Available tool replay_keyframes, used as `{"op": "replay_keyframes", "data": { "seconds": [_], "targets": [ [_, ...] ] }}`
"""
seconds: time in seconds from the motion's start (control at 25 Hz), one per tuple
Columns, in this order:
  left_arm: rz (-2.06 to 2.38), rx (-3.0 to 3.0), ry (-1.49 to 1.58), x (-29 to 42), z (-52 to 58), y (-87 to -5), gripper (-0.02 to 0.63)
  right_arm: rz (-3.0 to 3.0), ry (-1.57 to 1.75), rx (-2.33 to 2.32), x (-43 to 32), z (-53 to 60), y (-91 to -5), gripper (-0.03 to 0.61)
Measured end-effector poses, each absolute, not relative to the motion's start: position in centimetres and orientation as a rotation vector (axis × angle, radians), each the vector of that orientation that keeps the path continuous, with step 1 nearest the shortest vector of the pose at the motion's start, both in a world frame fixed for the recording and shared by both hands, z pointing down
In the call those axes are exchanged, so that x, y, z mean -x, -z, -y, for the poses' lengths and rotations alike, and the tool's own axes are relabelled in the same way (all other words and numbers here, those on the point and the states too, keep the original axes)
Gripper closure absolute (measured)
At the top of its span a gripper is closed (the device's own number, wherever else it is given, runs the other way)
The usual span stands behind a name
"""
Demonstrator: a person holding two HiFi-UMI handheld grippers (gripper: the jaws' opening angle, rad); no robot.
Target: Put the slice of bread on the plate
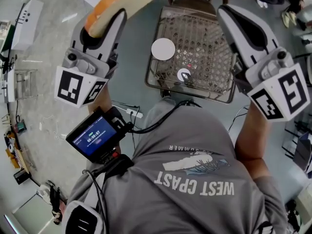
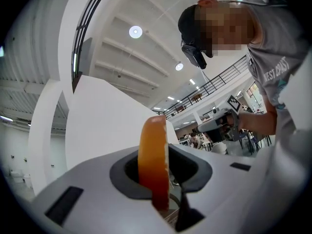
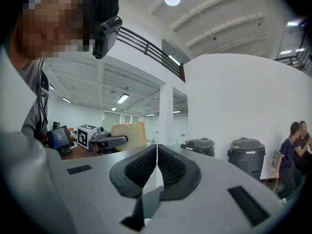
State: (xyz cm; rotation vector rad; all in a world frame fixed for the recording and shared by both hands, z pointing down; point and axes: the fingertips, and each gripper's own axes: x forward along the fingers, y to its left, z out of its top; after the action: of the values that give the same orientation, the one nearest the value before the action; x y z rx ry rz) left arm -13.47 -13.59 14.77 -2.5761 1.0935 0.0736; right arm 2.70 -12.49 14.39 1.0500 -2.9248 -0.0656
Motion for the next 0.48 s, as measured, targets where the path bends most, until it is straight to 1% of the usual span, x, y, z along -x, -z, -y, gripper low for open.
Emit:
{"op": "replay_keyframes", "data": {
  "seconds": [0.48],
  "targets": [
    [-1.129, 2.588, 0.014, 13.3, 15.4, -17.0, 0.515, 2.905, 0.024, -1.056, -3.0, 12.5, -14.9, 0.571]
  ]
}}
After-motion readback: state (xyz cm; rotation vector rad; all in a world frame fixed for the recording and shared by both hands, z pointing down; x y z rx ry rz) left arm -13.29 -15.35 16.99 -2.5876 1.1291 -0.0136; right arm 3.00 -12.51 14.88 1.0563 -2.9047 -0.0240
